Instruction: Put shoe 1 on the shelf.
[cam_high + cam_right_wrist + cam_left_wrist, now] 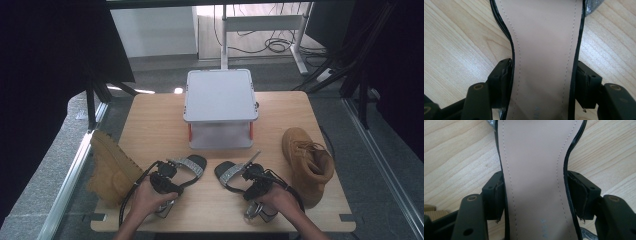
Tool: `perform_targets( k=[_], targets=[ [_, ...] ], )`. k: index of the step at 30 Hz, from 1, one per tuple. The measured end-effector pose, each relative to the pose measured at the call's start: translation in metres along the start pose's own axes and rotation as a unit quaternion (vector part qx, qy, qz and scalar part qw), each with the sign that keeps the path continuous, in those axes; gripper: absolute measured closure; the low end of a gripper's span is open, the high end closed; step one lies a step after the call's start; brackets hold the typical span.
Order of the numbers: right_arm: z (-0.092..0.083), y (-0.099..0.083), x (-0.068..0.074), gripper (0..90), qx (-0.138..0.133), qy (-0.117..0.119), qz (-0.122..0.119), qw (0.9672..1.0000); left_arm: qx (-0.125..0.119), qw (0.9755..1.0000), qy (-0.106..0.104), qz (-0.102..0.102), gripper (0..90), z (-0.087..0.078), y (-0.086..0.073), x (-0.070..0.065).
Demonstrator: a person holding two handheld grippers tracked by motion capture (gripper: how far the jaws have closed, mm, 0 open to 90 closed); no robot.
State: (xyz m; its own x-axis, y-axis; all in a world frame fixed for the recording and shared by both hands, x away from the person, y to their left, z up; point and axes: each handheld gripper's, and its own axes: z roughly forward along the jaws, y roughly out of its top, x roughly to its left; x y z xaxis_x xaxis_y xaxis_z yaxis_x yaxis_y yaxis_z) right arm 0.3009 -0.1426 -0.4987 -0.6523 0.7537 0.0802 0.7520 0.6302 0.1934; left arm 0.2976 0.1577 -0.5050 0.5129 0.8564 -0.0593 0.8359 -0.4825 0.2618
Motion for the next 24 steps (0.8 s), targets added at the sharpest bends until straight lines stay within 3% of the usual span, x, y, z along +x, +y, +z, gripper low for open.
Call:
perform_targets(
  k=[4, 8, 17, 24],
  targets=[
    [0.0, 0.001, 0.001, 39.0, 0.007, -0.007, -0.003, 1.0, -0.005, 0.9999, 0.015, -0.003, 38.1, 0.002, 0.0, -0.001],
    [0.0, 0.001, 0.0, 39.6, 0.004, -0.005, 0.001, 1.0, -0.011, 0.9999, 0.009, -0.007, 40.4, 0.002, -0.002, 0.001],
    [-0.001, -0.005, -0.011, 42.5, -0.028, 0.023, 0.028, 0.9989, -0.011, 0.9999, -0.009, -0.009, 41.8, 0.0, -0.003, 0.007],
    [-0.004, -0.005, -0.016, 42.8, -0.035, 0.039, 0.043, 0.9977, -0.022, 0.9995, -0.021, -0.009, 41.9, -0.008, -0.001, 0.008]
  ],
)
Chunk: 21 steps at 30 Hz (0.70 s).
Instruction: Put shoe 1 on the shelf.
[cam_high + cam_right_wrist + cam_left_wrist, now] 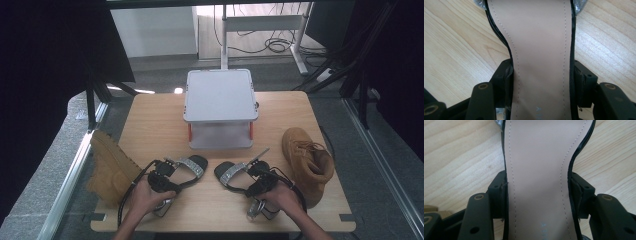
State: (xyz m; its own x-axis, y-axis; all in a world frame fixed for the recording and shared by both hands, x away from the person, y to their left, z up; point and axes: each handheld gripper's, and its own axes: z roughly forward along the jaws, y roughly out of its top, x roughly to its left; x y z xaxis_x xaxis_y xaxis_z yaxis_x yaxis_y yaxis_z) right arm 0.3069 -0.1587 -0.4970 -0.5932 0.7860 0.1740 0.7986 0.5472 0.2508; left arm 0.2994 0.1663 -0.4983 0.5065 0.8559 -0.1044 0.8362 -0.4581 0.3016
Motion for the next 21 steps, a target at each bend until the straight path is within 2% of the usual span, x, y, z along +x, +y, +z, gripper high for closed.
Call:
perform_targets(
  k=[6, 9, 12, 16, 21],
  targets=[
    [-0.011, 0.002, -0.003, 43.0, -0.018, 0.022, 0.019, 0.9994, -0.016, 0.9996, -0.019, -0.012, 41.9, -0.008, 0.006, 0.003],
    [-0.017, 0.004, -0.008, 42.9, -0.035, 0.027, 0.027, 0.9986, -0.025, 0.9991, -0.029, -0.018, 41.9, -0.011, 0.009, 0.005],
    [-0.023, 0.007, -0.012, 42.9, -0.06, 0.029, 0.052, 0.9964, -0.033, 0.9986, -0.036, -0.023, 41.9, -0.013, 0.012, 0.007],
    [-0.027, 0.011, -0.02, 42.9, -0.076, 0.052, 0.077, 0.9928, -0.043, 0.9976, -0.042, -0.033, 41.9, -0.014, 0.018, 0.01],
    [-0.027, 0.018, -0.023, 42.9, -0.078, 0.046, 0.083, 0.9924, -0.048, 0.9967, -0.049, -0.044, 41.9, -0.013, 0.026, 0.012]
  ],
)
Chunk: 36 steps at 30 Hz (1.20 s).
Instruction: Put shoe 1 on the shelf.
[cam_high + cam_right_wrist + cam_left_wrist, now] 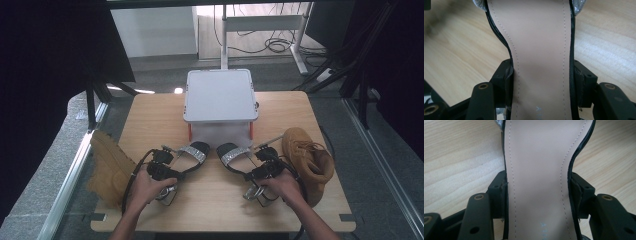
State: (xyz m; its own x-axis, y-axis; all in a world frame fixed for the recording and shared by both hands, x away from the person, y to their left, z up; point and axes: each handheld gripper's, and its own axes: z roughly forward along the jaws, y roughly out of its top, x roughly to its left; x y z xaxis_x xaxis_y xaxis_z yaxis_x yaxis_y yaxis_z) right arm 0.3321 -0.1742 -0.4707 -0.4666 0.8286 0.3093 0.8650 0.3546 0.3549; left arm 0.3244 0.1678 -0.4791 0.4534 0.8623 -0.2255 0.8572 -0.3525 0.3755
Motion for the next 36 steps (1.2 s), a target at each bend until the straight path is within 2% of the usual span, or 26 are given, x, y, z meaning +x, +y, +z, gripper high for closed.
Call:
perform_targets(
  k=[7, 14, 19, 22, 26, 30, 36],
  targets=[
    [0.004, 0.014, -0.001, 42.9, -0.025, -0.017, 0.04, 0.9988, -0.012, 0.9998, 0.001, -0.015, 41.9, 0.006, 0.017, -0.005],
    [0.012, 0.034, -0.001, 42.9, -0.039, -0.021, 0.074, 0.9962, -0.027, 0.9988, -0.004, -0.041, 41.9, 0.01, 0.036, -0.009],
    [0.019, 0.044, -0.004, 42.9, -0.058, -0.026, 0.109, 0.9919, -0.048, 0.9966, 0.001, -0.068, 41.9, 0.014, 0.046, -0.01],
    [0.024, 0.048, -0.005, 42.8, -0.07, -0.025, 0.129, 0.9889, -0.051, 0.9959, 0.007, -0.074, 41.9, 0.018, 0.052, -0.013],
    [0.029, 0.053, -0.005, 42.8, -0.076, -0.026, 0.144, 0.9863, -0.052, 0.9956, 0.013, -0.077, 41.9, 0.026, 0.059, -0.018],
    [0.033, 0.056, -0.006, 42.8, -0.086, -0.034, 0.159, 0.9829, -0.055, 0.9943, 0.014, -0.09, 41.9, 0.033, 0.065, -0.019],
    [0.04, 0.06, -0.007, 42.8, -0.089, -0.047, 0.174, 0.9797, -0.049, 0.9932, 0.033, -0.101, 41.8, 0.045, 0.069, -0.019]
  ],
)
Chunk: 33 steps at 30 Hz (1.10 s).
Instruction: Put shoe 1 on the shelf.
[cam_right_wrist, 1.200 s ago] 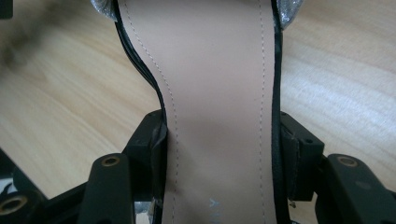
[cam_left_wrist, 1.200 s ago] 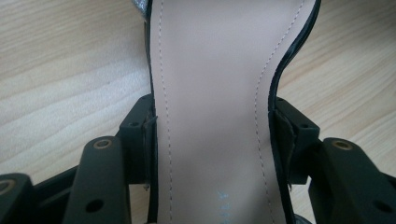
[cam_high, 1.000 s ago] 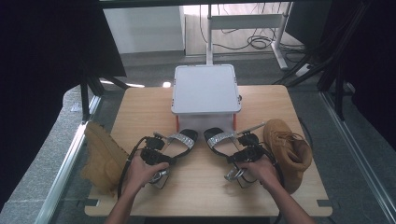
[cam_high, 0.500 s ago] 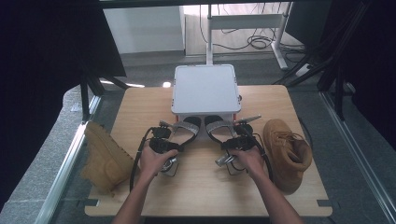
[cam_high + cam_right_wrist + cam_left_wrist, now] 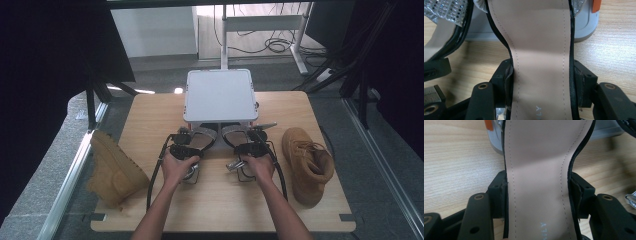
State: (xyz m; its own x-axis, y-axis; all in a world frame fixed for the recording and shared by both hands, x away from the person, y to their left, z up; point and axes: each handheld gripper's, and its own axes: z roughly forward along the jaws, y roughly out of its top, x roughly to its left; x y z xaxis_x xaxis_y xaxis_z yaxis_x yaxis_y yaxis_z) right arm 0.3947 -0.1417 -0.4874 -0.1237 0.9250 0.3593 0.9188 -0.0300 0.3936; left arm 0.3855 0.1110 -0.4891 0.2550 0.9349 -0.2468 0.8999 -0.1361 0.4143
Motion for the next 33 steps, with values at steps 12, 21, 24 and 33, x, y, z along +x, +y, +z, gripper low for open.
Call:
perform_targets(
  k=[12, 21, 24, 33],
  targets=[
    [0.013, 0.002, 0.004, 42.8, 0.01, -0.021, 0.001, 0.9997, 0.005, 0.9999, 0.012, -0.006, 41.9, 0.007, 0.005, -0.004],
    [0.016, 0.006, 0.003, 42.8, -0.003, -0.035, 0.015, 0.9993, -0.005, 0.9992, 0.02, -0.035, 41.8, 0.02, 0.009, -0.01],
    [0.018, 0.006, 0.004, 42.8, -0.001, -0.041, 0.012, 0.9991, 0.002, 0.999, 0.026, -0.035, 41.8, 0.022, 0.01, -0.011],
    [0.023, 0.004, 0.011, 40.0, 0.002, -0.057, -0.002, 0.9984, -0.006, 0.9982, 0.03, -0.051, 32.0, 0.027, 0.009, -0.017]
  ],
)
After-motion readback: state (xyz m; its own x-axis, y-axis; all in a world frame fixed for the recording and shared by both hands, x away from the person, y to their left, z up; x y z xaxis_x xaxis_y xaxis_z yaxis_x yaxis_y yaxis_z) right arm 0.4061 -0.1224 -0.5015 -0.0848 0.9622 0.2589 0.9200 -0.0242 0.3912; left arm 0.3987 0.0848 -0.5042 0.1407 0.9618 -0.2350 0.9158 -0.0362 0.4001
